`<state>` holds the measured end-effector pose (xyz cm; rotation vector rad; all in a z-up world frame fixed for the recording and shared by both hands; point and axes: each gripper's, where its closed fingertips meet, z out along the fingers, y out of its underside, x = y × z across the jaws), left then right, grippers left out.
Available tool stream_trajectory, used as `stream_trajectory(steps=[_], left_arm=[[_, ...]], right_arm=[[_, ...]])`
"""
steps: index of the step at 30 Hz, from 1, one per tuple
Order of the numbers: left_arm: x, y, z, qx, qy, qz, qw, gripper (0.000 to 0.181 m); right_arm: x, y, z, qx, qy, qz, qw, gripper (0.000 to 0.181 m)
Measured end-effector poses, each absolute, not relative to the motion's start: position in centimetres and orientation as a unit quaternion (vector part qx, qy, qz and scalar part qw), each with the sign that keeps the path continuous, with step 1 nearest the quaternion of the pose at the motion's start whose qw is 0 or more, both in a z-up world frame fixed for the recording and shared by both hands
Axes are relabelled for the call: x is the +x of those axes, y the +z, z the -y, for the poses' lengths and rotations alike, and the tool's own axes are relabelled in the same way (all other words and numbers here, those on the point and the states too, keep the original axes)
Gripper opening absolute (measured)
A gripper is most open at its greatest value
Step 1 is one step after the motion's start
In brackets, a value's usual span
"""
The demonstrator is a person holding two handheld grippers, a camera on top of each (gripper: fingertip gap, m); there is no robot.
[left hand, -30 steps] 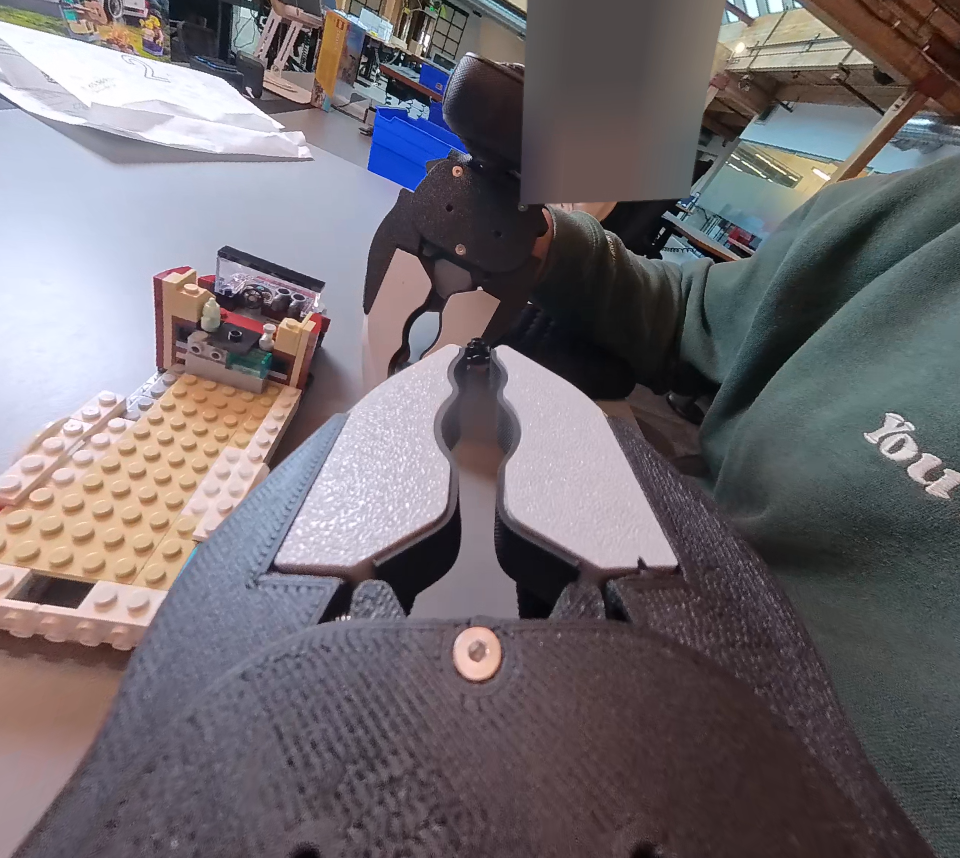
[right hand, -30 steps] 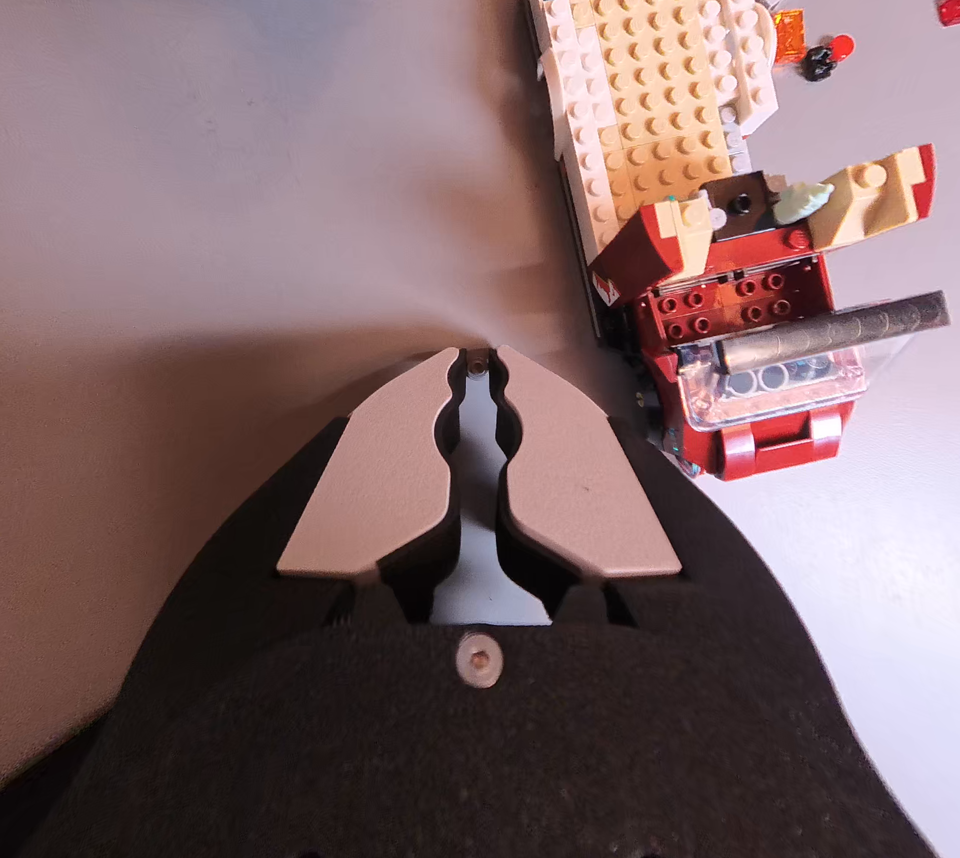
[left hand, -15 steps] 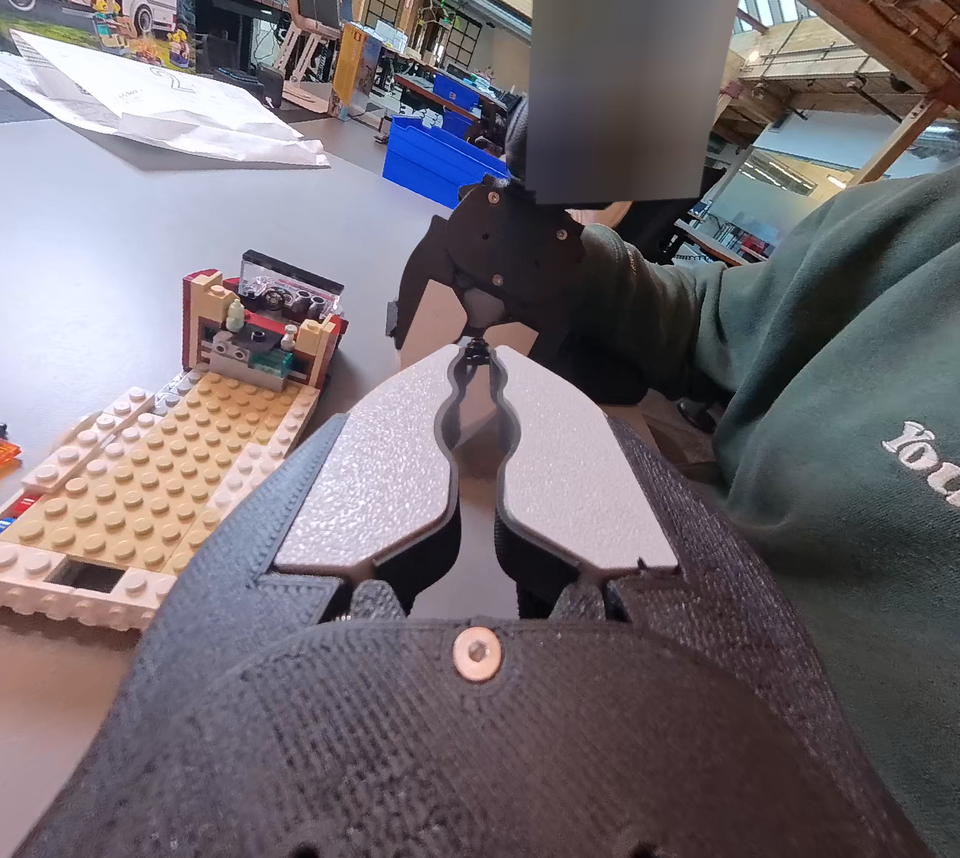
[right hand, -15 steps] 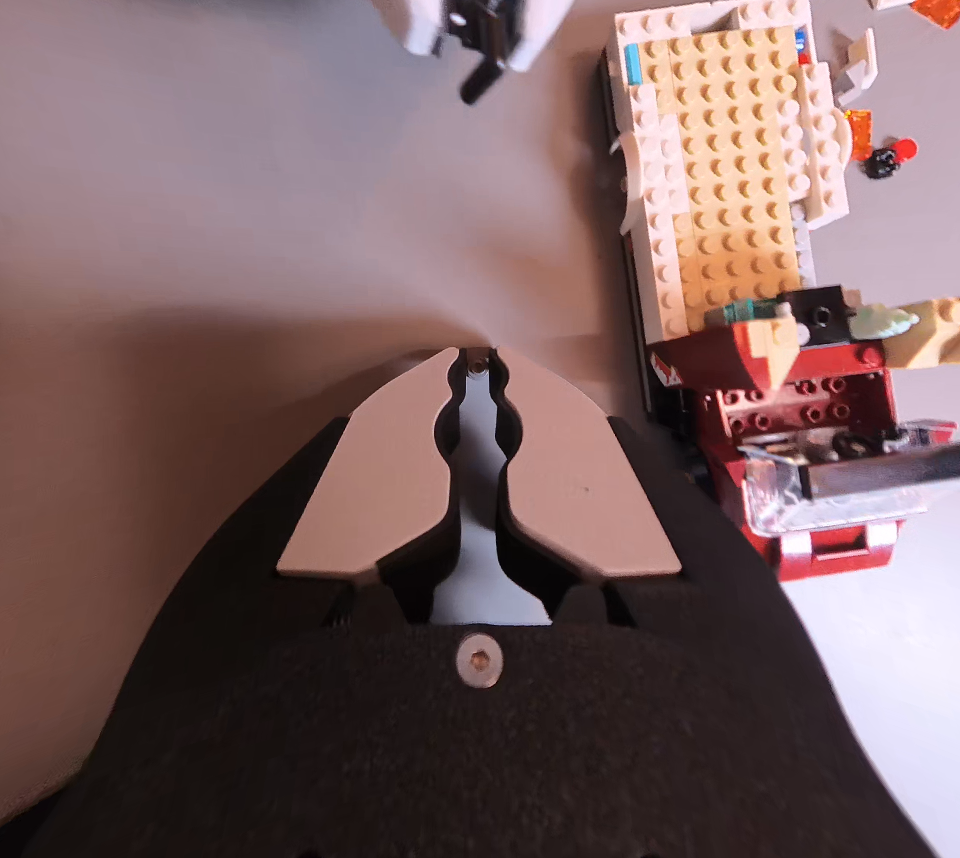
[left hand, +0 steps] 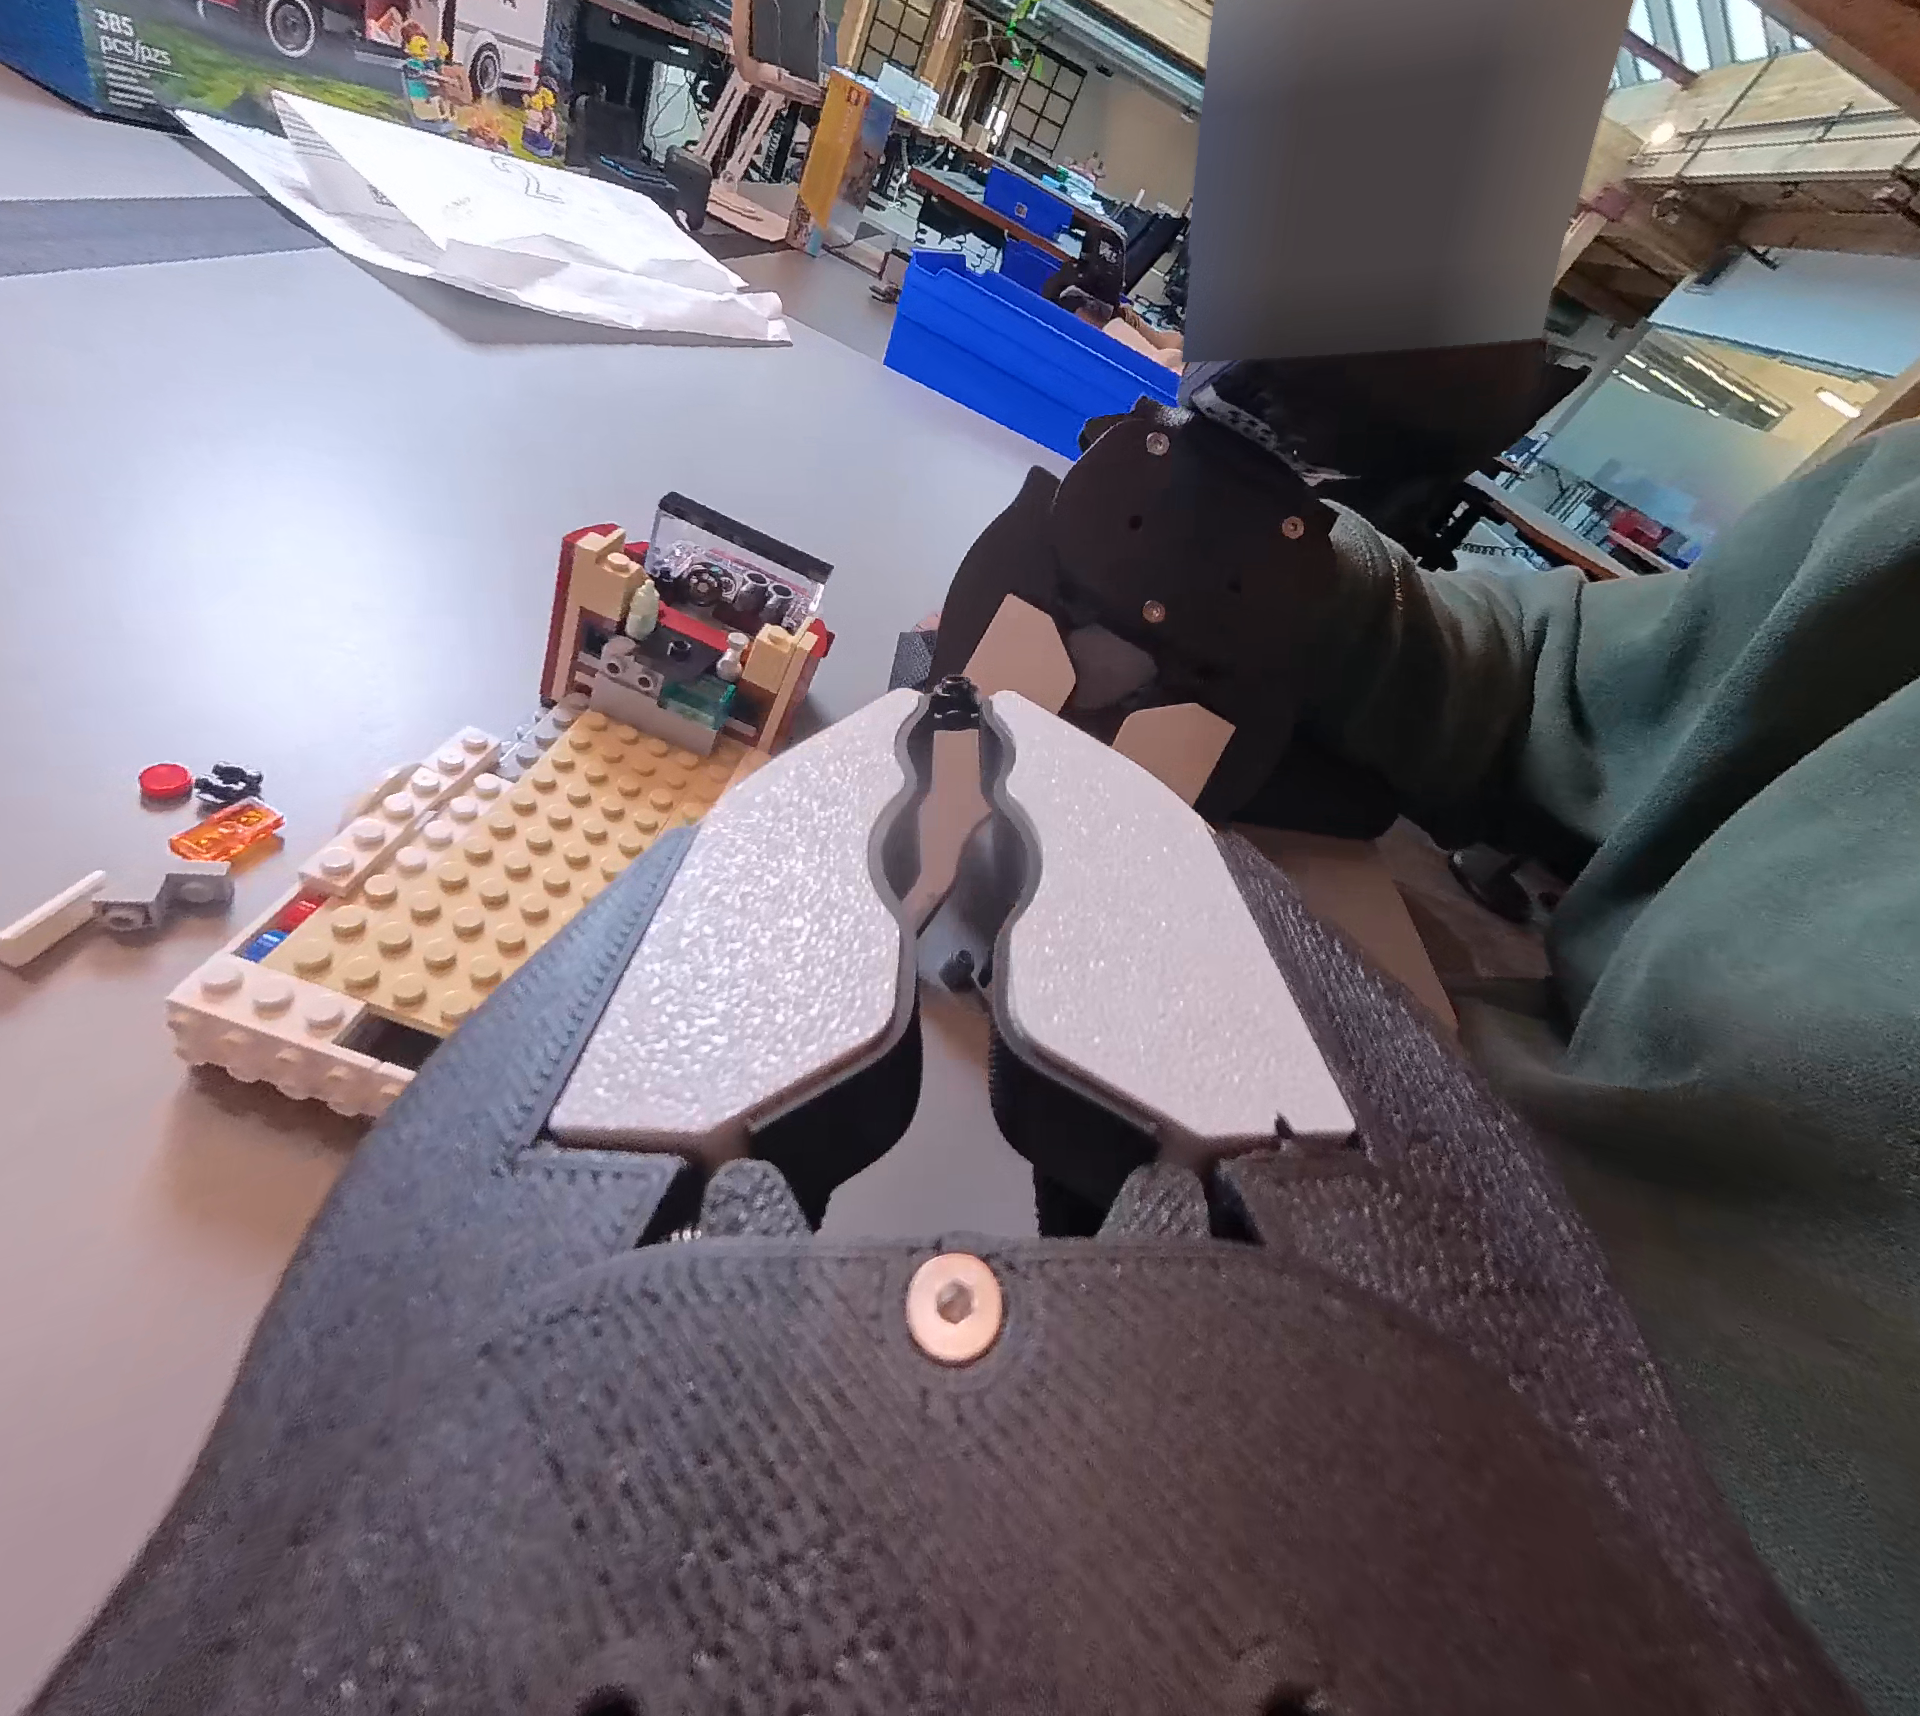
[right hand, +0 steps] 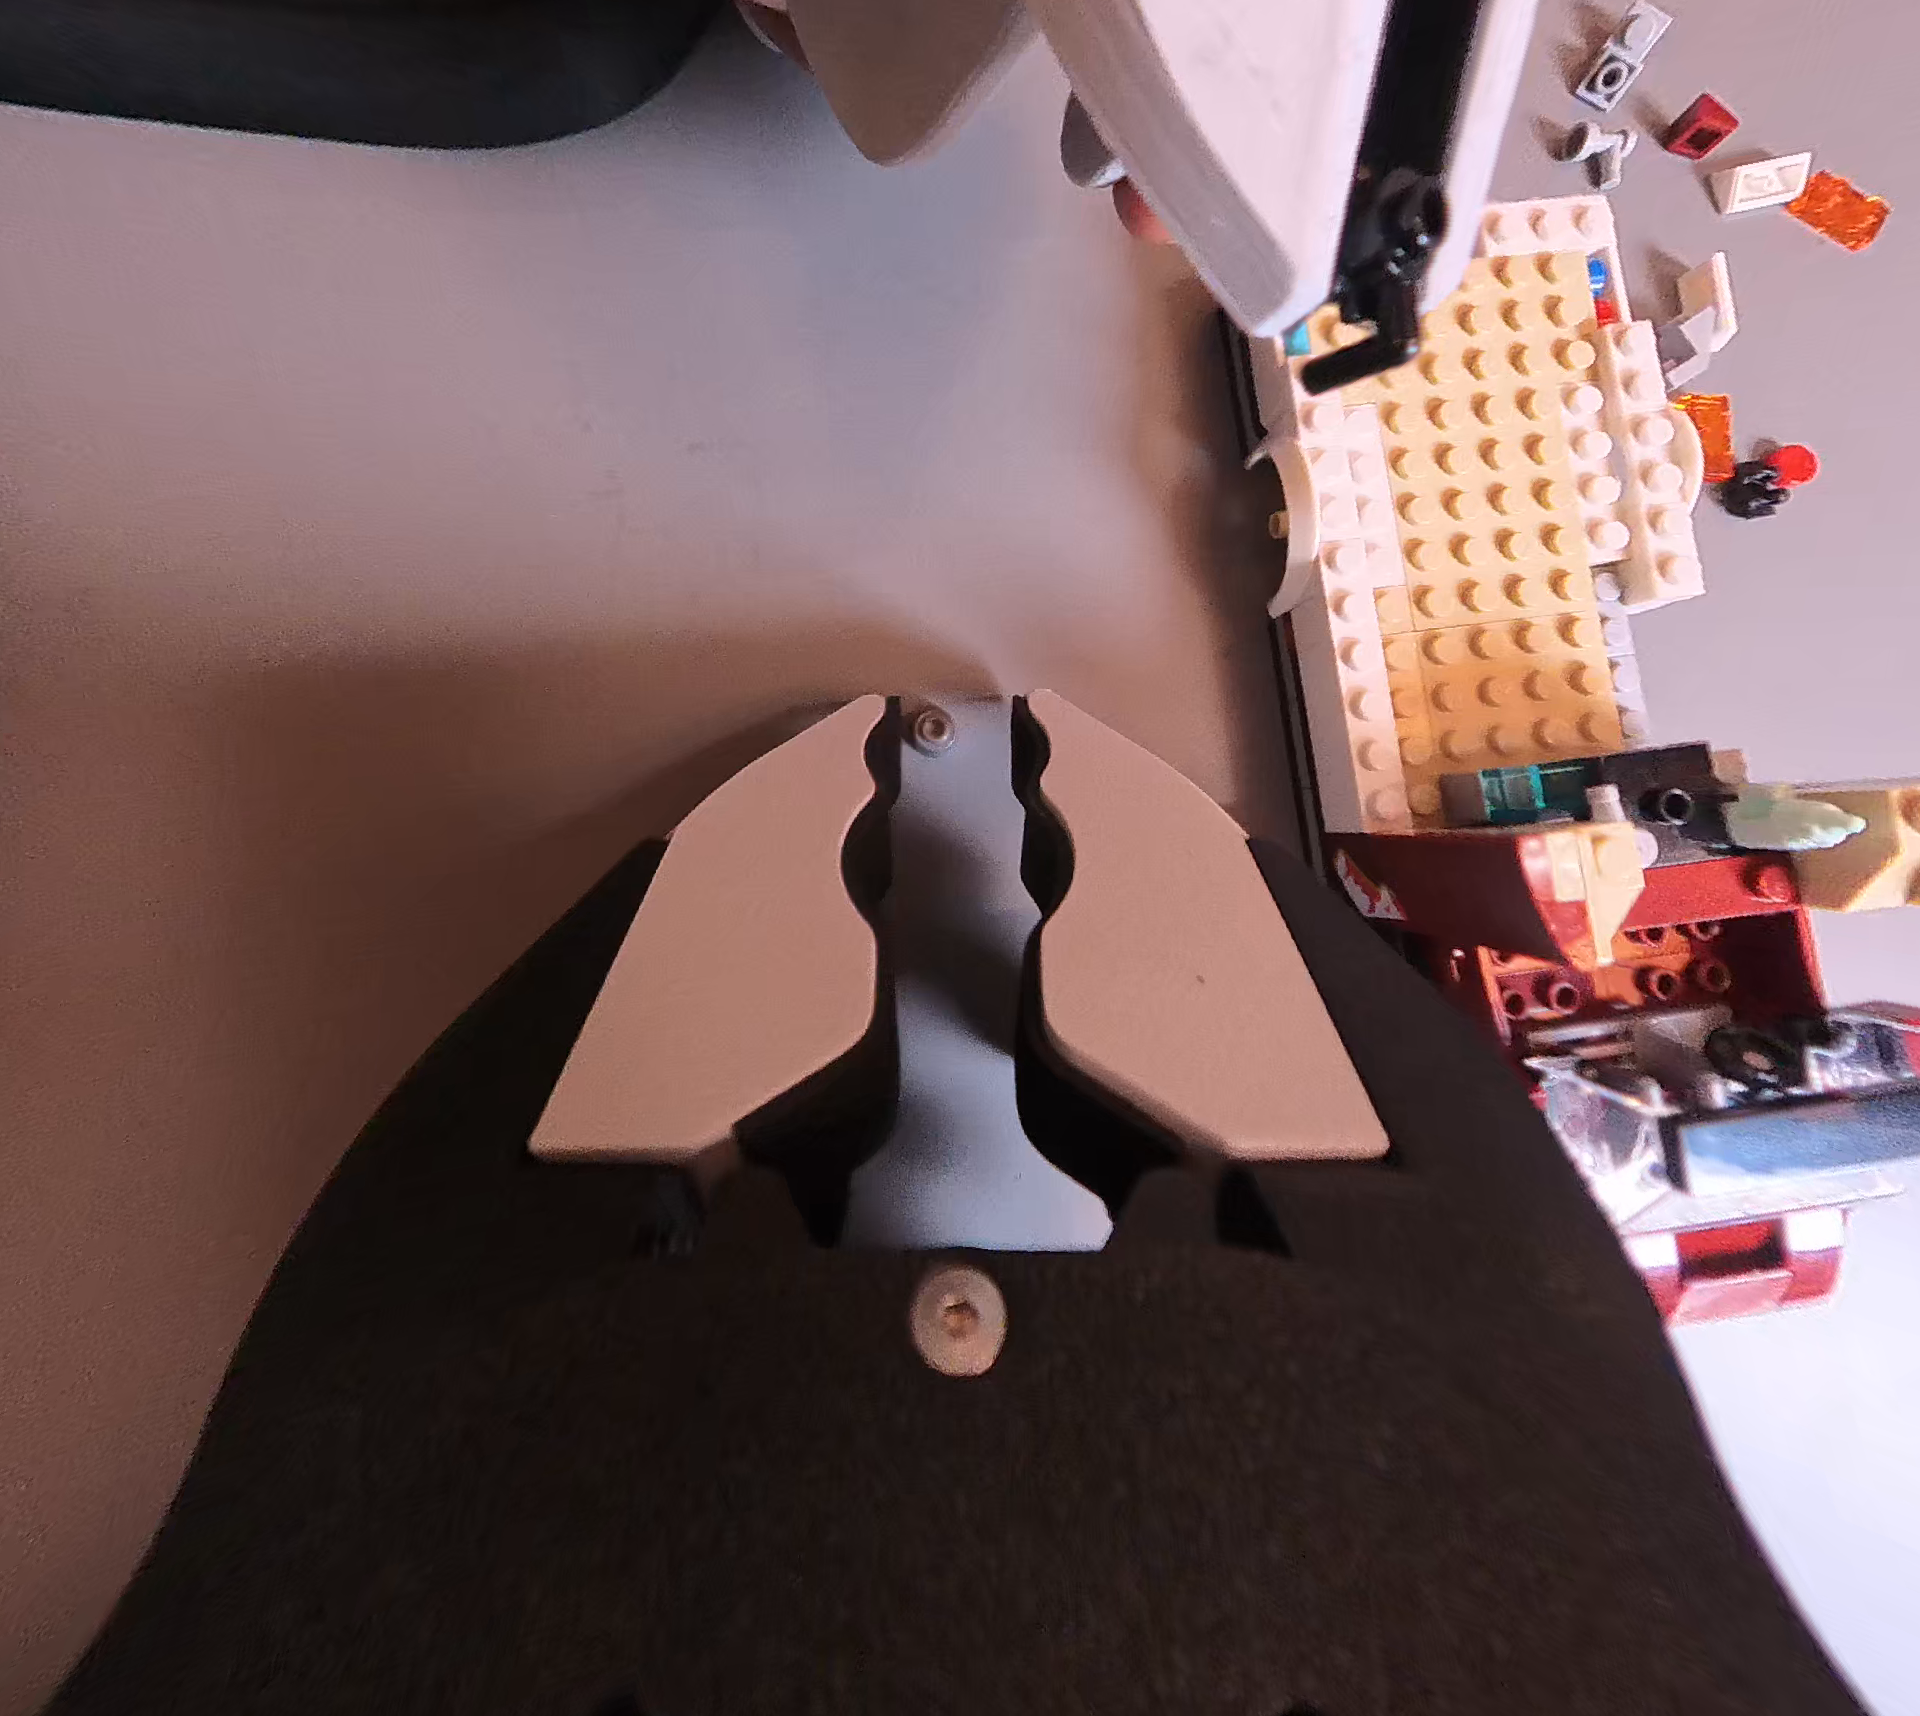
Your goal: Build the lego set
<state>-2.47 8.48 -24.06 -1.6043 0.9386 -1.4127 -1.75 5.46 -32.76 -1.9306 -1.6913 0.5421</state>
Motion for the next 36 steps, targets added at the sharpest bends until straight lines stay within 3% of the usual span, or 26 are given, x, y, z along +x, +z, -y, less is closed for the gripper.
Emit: stream_trajectory(steps=[7, 14, 18, 29, 33, 36], left_arm=[[-2.0, -24.5, -7.6, -0.625, -0.562, -0.391, 0.374, 0.008], [-1.5, -24.0, -5.3, -0.576, -0.559, -0.455, 0.385, 0.008], [-1.2, -24.0, -4.5, -0.556, -0.542, -0.487, 0.400, 0.008], [-0.8, -25.3, -4.2, -0.560, -0.492, -0.527, 0.408, 0.008], [-1.3, -27.2, -5.0, -0.583, -0.439, -0.560, 0.393, 0.021], [-1.6, -28.4, -5.1, -0.586, -0.395, -0.592, 0.388, 0.019]], right_arm=[[-0.7, -32.3, -4.9, -0.705, 0.217, 0.623, 0.261, 0.025], [-0.5, -25.7, -5.3, -0.658, 0.322, 0.566, 0.379, 0.016], [-1.0, -23.7, -4.9, -0.636, 0.378, 0.539, 0.403, 0.012], [-1.6, -25.4, -4.4, -0.647, 0.368, 0.556, 0.370, 0.003], [-0.7, -28.2, -5.0, -0.689, 0.313, 0.570, 0.320, 0.003], [-0.6, -30.0, -5.2, -0.713, 0.285, 0.576, 0.281, 0.003]])
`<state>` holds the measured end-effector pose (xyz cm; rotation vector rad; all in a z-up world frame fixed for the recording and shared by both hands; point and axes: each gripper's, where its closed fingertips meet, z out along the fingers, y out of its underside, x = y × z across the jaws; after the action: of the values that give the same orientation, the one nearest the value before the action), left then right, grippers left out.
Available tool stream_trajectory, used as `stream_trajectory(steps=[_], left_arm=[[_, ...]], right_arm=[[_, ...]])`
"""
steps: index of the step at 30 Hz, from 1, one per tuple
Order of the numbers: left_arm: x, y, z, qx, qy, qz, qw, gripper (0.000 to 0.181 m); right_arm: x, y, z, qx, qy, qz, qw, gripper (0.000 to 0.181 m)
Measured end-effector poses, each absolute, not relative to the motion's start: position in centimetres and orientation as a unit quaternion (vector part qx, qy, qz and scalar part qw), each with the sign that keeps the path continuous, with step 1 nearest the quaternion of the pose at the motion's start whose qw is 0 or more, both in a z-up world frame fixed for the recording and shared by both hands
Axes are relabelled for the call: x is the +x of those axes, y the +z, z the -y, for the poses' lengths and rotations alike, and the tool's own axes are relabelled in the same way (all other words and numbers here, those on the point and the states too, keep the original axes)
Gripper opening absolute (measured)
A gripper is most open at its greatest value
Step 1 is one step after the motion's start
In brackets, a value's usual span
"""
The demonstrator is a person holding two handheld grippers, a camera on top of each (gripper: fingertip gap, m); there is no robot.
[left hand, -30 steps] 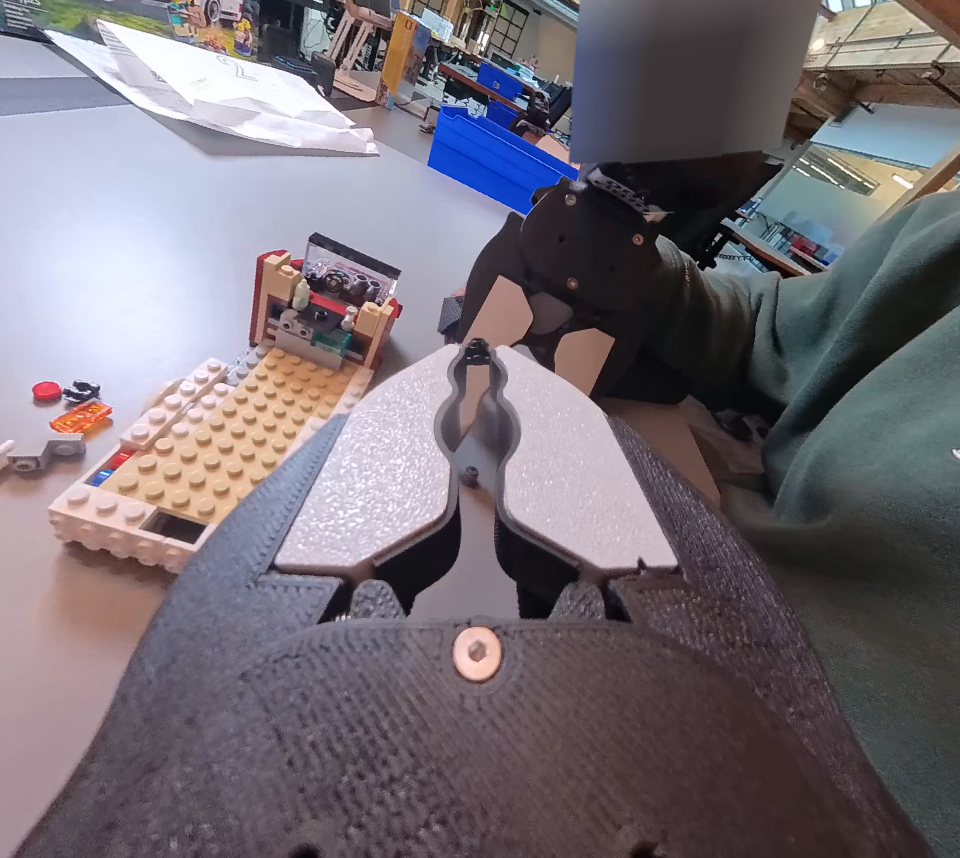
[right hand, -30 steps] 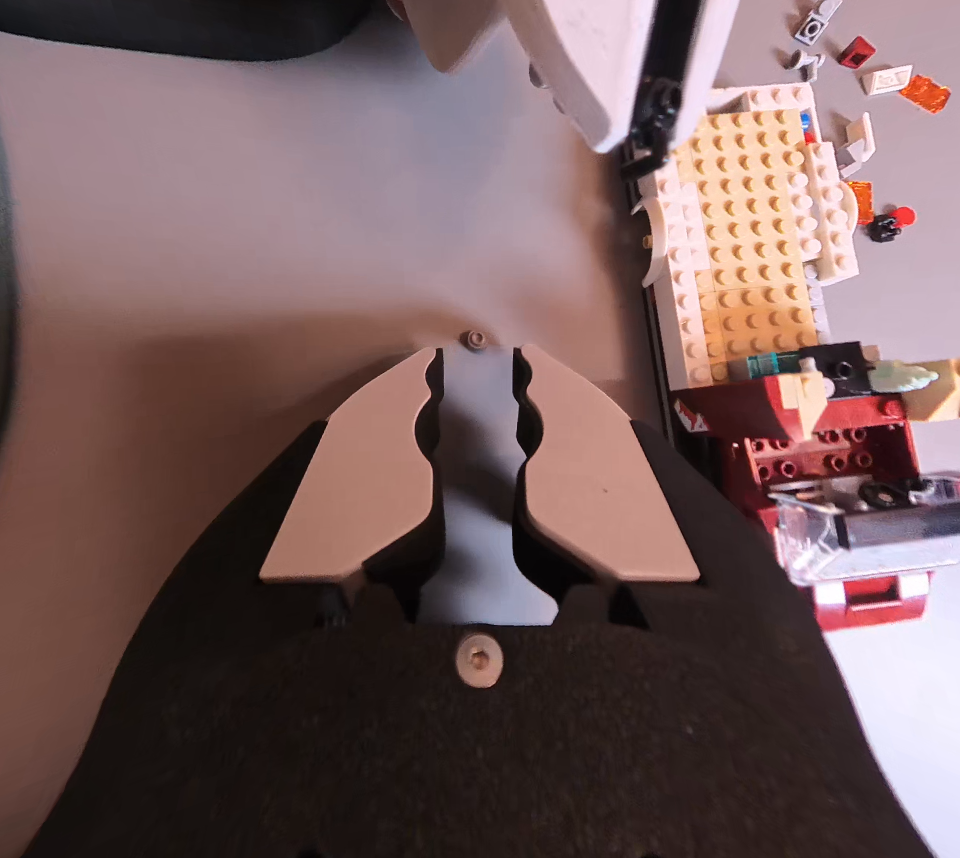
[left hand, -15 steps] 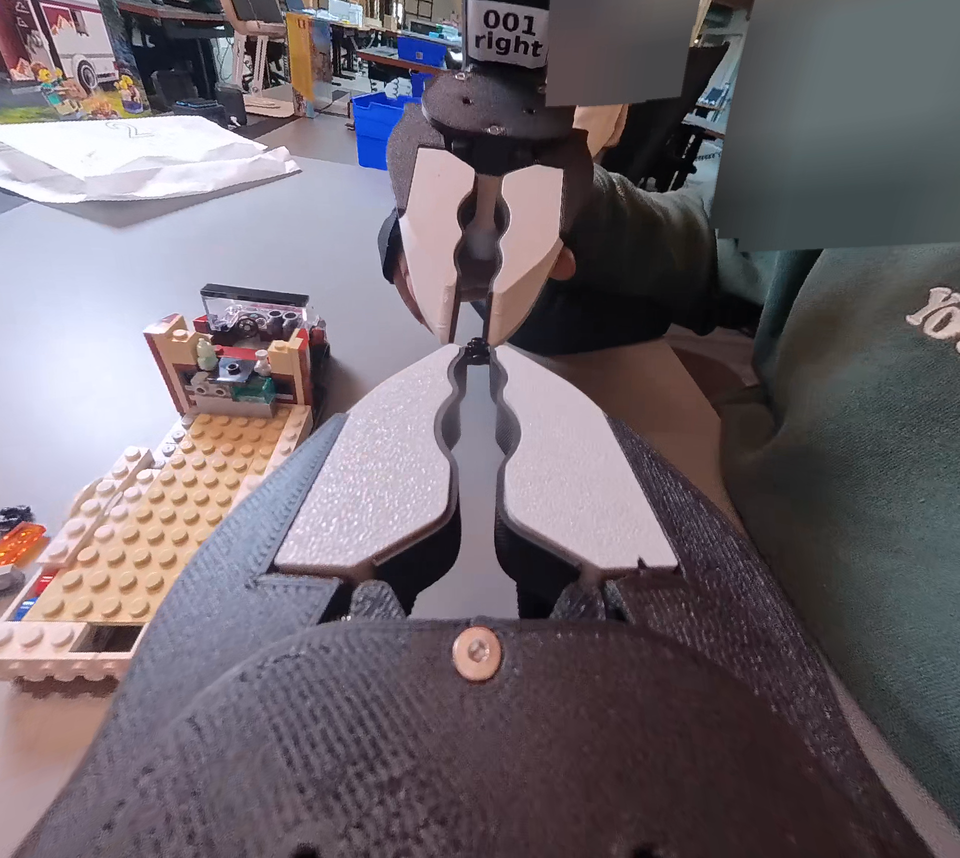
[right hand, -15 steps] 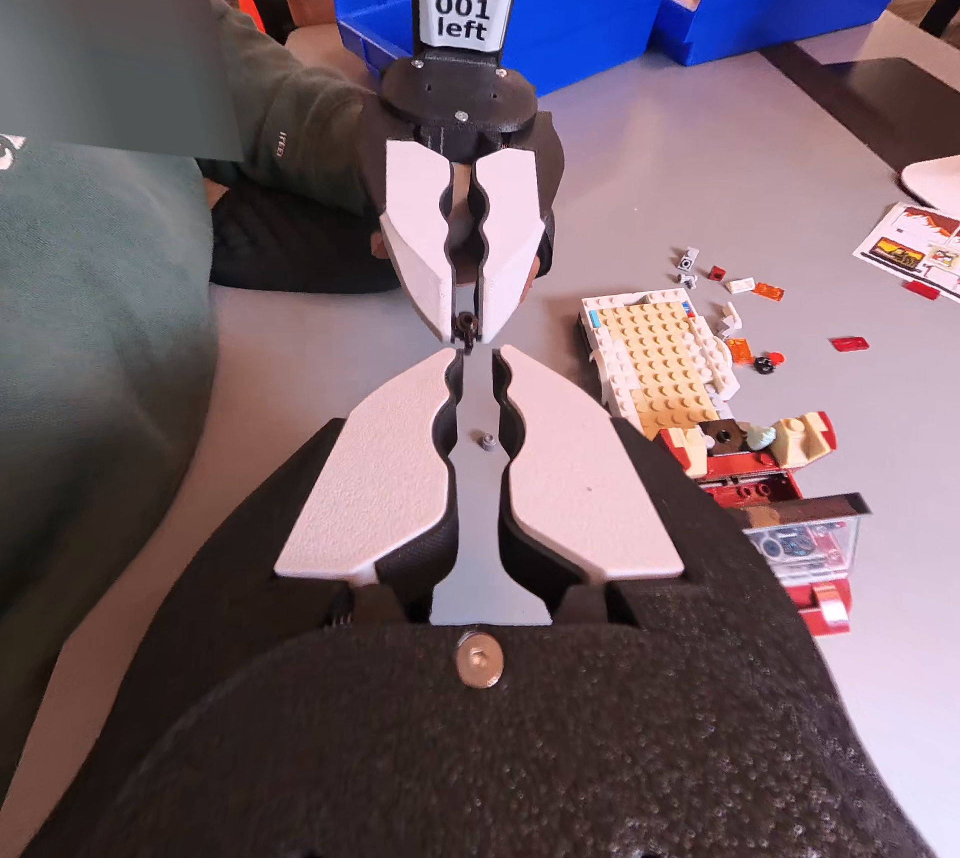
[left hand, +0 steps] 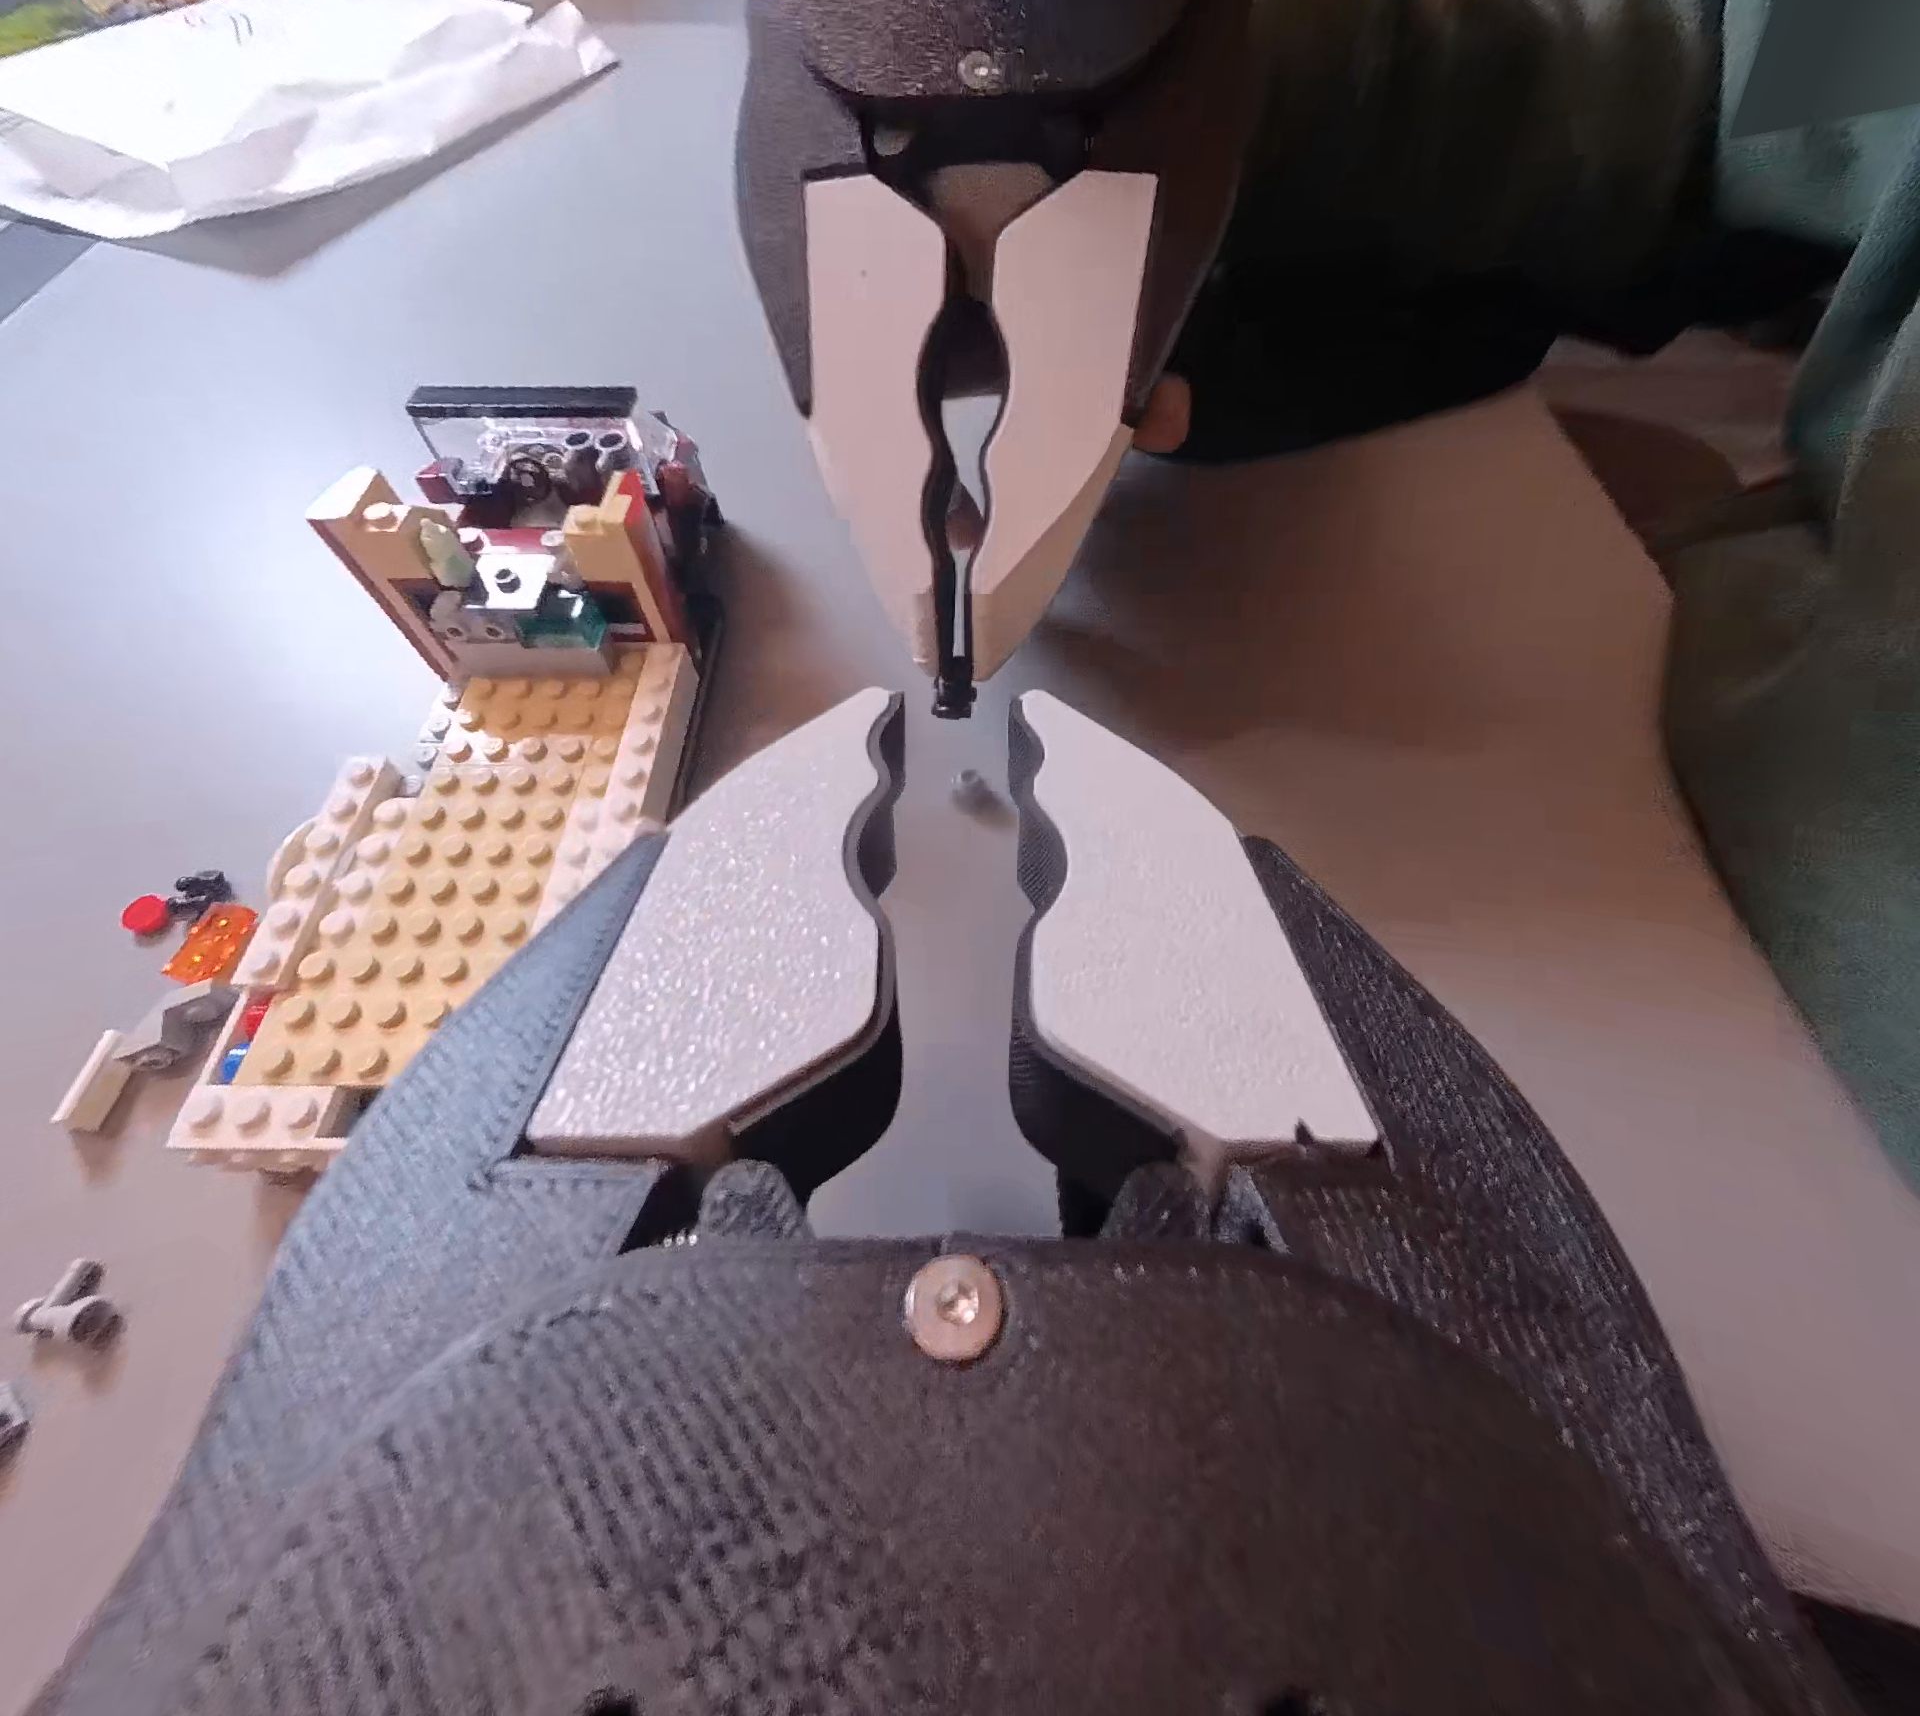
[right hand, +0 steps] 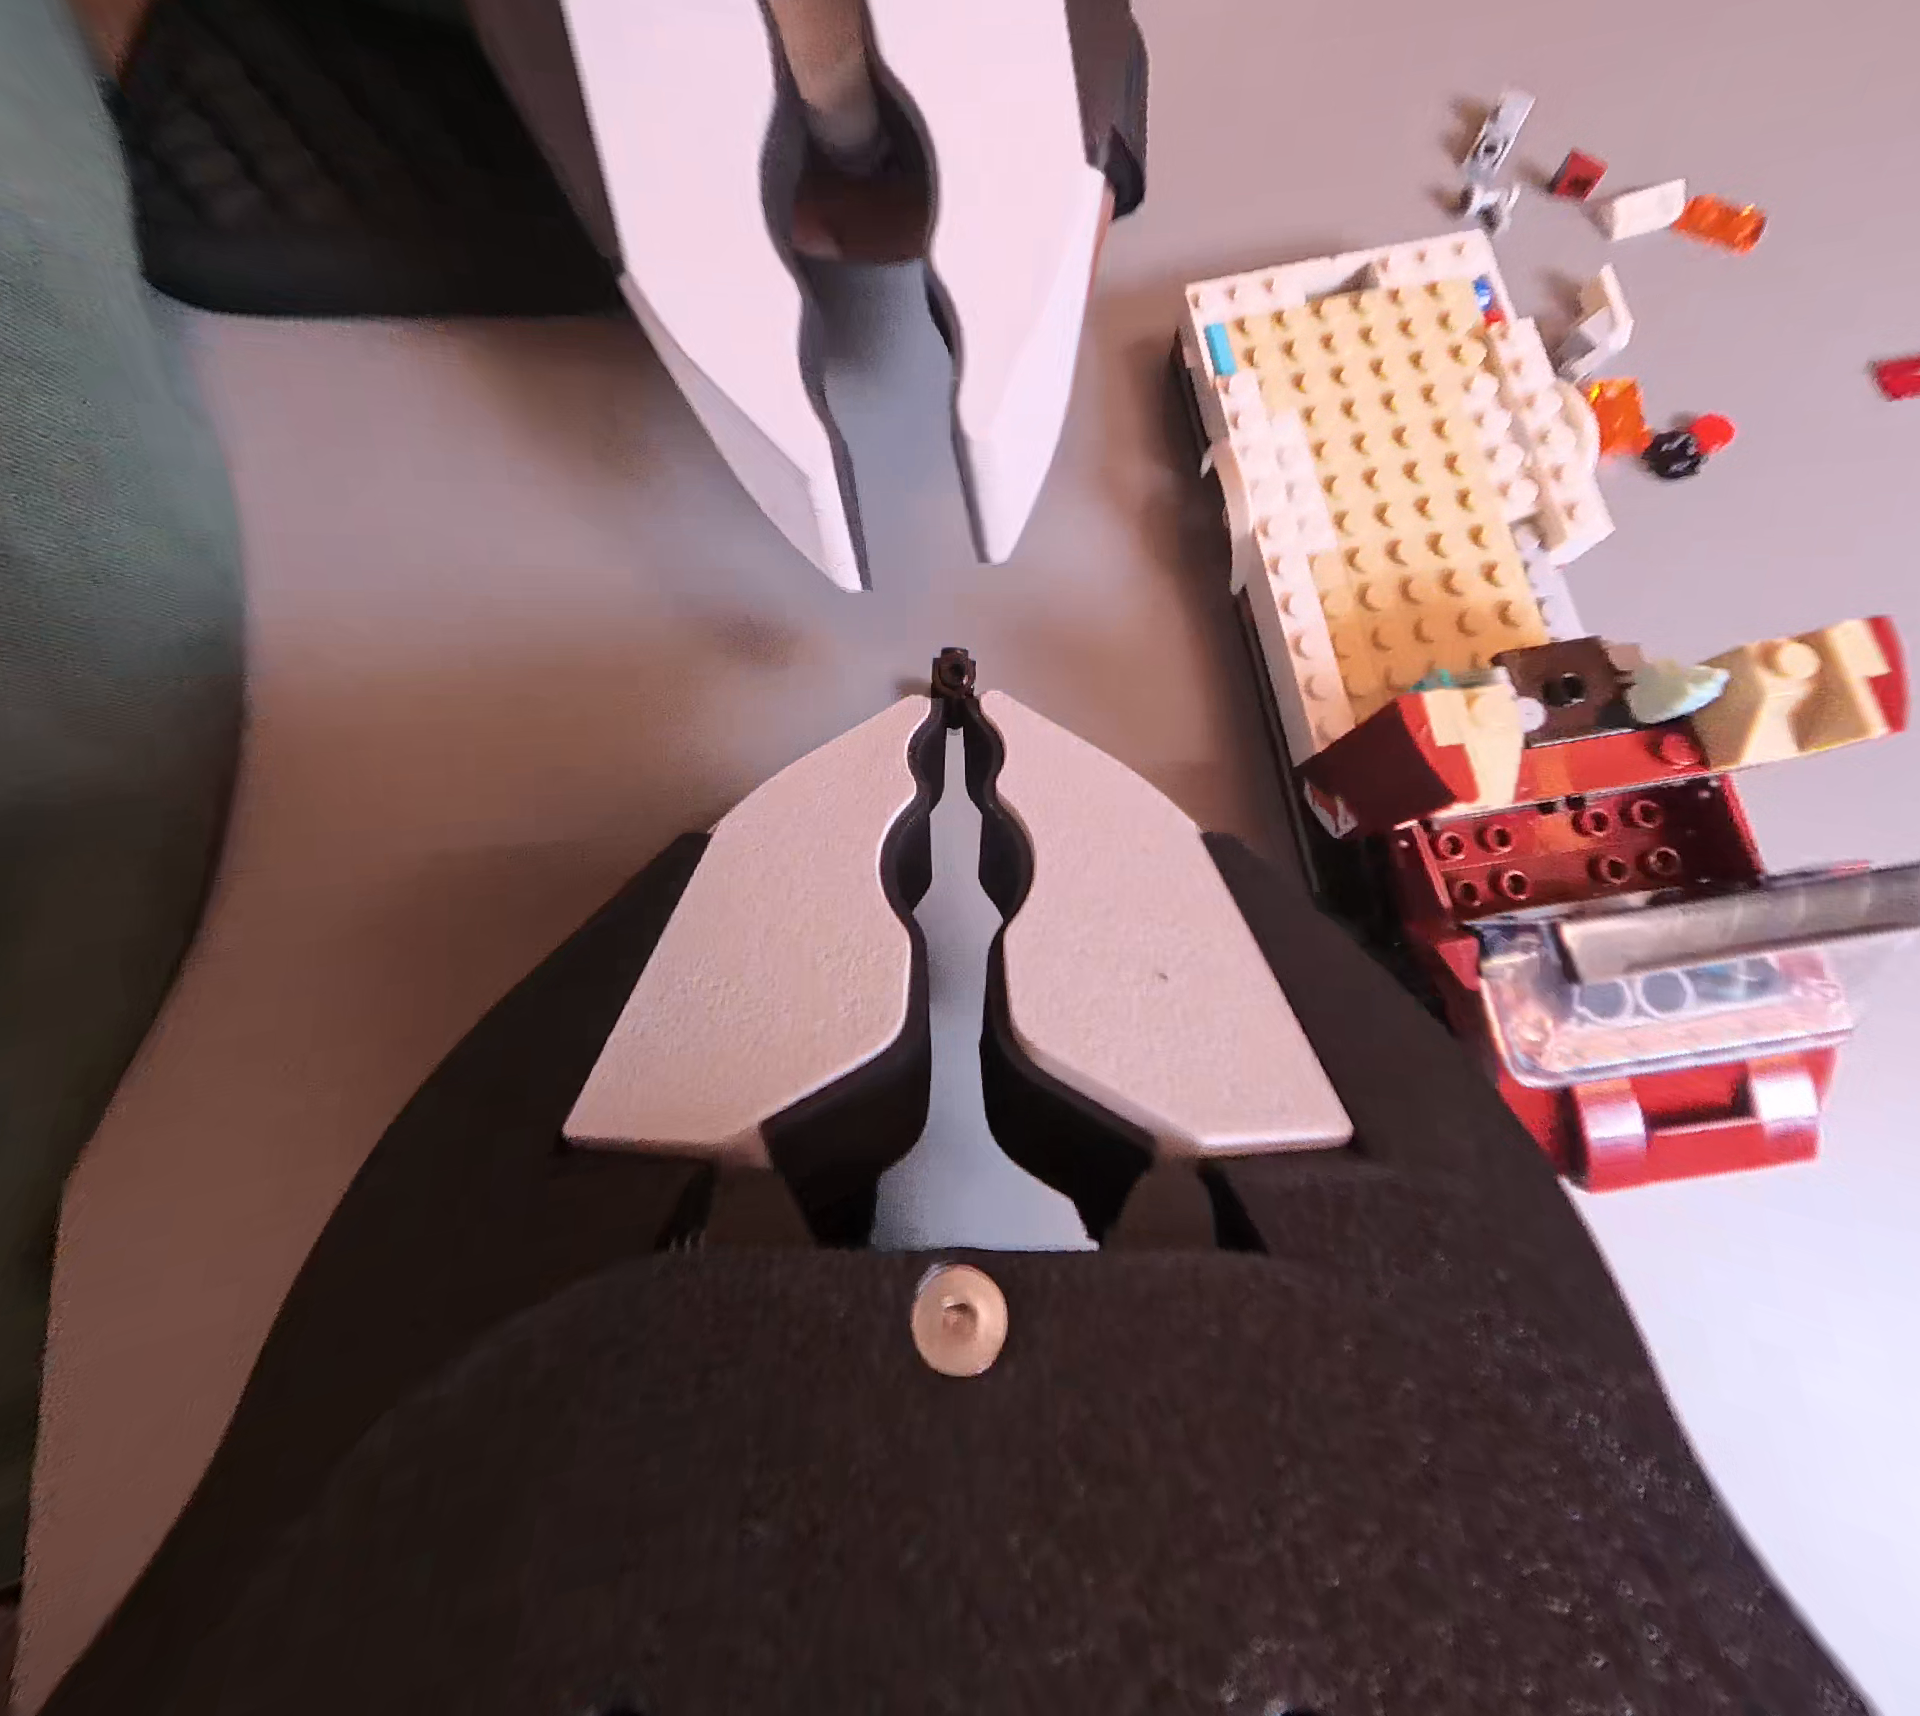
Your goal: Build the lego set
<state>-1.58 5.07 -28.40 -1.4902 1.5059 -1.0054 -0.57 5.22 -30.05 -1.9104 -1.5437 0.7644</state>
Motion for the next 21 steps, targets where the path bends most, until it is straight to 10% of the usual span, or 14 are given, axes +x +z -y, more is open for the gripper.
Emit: stream_trajectory(steps=[21], left_arm=[[-0.9, -32.4, -4.8, -0.613, -0.282, -0.657, 0.337, 0.015]], right_arm=[[-0.8, -32.4, -4.8, -0.723, 0.242, 0.601, 0.239, 0.003]])
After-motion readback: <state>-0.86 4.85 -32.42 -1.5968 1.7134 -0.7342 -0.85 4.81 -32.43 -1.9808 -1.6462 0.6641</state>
